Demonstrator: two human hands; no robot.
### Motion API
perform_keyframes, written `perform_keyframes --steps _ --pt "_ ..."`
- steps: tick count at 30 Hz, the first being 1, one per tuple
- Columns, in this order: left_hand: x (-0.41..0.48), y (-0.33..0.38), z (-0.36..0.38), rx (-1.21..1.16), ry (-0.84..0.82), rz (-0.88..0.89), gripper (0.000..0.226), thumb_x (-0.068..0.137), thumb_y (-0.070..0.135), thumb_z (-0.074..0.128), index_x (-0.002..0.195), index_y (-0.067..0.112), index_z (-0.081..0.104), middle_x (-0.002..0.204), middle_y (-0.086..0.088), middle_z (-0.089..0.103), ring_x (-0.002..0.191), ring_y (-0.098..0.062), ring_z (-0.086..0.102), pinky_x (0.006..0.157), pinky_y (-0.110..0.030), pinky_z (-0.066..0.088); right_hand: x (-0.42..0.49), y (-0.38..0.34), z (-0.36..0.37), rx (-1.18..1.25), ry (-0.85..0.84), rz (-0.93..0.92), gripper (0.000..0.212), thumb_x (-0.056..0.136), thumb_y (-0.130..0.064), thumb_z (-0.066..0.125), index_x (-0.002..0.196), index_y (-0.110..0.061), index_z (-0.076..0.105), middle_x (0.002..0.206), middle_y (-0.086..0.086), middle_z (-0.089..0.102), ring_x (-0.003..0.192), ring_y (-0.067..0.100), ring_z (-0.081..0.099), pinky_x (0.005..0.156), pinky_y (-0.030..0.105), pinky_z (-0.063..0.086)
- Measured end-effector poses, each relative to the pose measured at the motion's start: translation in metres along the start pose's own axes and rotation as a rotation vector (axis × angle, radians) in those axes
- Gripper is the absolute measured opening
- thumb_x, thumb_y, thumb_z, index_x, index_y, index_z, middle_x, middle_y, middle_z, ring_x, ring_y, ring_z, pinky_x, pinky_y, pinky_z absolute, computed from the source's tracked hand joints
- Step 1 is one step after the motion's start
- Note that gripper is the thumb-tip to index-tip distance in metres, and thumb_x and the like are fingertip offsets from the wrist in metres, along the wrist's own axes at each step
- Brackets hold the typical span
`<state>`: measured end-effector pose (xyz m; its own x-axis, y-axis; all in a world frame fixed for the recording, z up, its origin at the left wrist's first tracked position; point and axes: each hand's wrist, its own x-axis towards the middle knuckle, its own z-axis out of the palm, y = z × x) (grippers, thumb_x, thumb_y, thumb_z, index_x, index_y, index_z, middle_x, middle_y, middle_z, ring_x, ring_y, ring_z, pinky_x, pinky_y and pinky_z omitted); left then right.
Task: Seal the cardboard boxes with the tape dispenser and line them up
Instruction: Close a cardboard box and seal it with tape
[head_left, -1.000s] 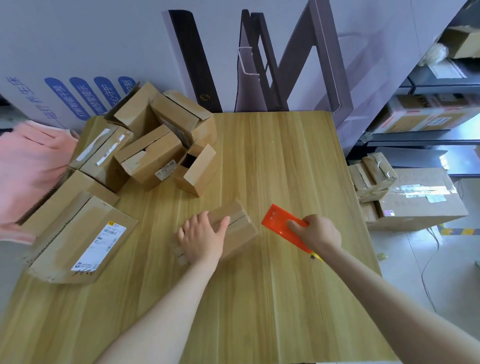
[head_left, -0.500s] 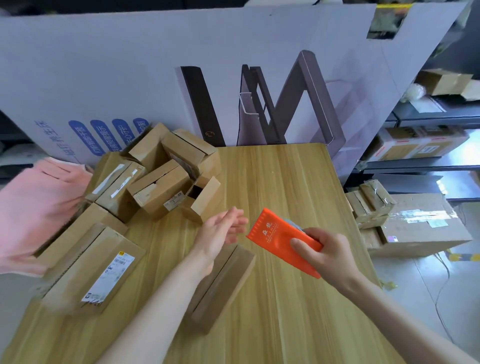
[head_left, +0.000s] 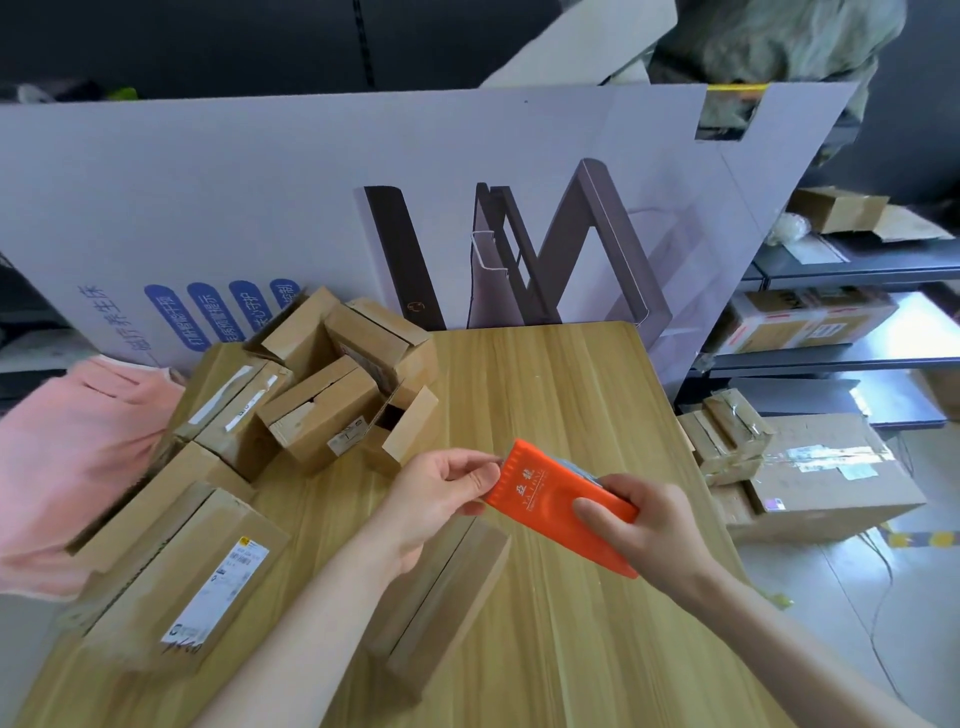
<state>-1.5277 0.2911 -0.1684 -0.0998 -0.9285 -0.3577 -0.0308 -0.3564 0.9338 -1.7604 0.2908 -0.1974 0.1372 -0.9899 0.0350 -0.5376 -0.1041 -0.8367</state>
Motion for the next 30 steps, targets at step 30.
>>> perform_keyframes --steps 30 --pt "0.000 -0.003 -0.012 -0.087 0.190 -0.101 0.006 0.079 0.014 0.073 0.080 0.009 0.074 0.068 -0.004 0.072 0.062 -0.013 0.063 0.057 -0.020 0.051 -0.010 -0.031 0.012 -0.024 -0.041 0.037 0.042 0.061 -0.062 0.055 0.056 -0.021 0.055 0.047 -0.012 0.047 0.044 0.005 0.041 0.045 0.019 0.030"
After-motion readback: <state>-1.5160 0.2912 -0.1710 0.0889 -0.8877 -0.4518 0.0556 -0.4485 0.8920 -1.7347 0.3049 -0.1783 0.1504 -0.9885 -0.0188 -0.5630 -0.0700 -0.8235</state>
